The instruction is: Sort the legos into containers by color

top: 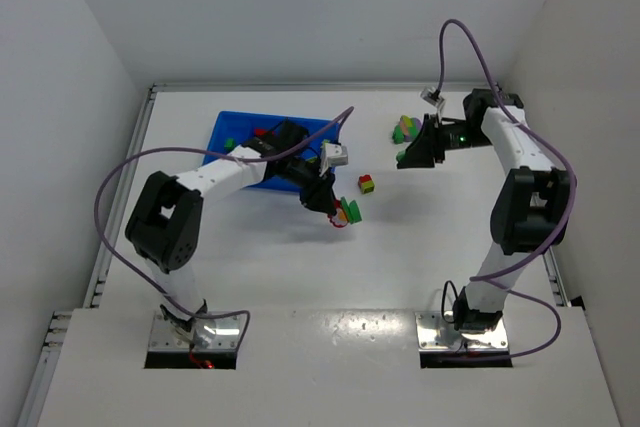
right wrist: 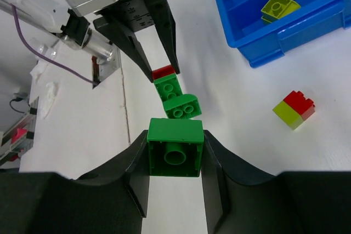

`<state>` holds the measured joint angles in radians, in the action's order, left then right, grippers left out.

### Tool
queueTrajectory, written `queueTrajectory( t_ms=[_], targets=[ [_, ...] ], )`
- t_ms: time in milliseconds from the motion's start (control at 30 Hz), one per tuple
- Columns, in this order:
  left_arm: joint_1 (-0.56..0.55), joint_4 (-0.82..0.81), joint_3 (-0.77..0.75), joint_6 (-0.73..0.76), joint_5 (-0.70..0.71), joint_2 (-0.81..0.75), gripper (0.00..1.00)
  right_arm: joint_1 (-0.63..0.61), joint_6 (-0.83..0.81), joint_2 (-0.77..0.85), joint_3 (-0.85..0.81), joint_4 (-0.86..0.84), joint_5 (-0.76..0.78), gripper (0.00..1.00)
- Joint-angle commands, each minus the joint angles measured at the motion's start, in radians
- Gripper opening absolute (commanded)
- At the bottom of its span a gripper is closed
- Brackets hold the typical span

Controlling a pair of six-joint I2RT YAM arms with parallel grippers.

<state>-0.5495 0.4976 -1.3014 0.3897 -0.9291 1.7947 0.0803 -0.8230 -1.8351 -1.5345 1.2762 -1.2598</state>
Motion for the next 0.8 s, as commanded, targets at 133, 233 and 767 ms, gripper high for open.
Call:
queueTrajectory(
  t_ms=[133, 233, 767],
  targets=[
    [0.039, -0.226, 0.195, -0.109, 0.087, -0.216, 0.00, -0.069, 0.468, -0.013, -0.052, -0.283, -0.067, 0.00],
    [0.049, -0.254, 0.261, -0.135, 0.099, -0.276, 0.00, -0.093, 1.110, -0.056, -0.015, -0.738, -0.157, 0.00],
    [0.198, -0.321, 0.412, -0.279, 0.265, -0.469, 0.00, -0.332, 1.287, -0.277, -0.398, -1.005, 0.245, 0.00]
  ],
)
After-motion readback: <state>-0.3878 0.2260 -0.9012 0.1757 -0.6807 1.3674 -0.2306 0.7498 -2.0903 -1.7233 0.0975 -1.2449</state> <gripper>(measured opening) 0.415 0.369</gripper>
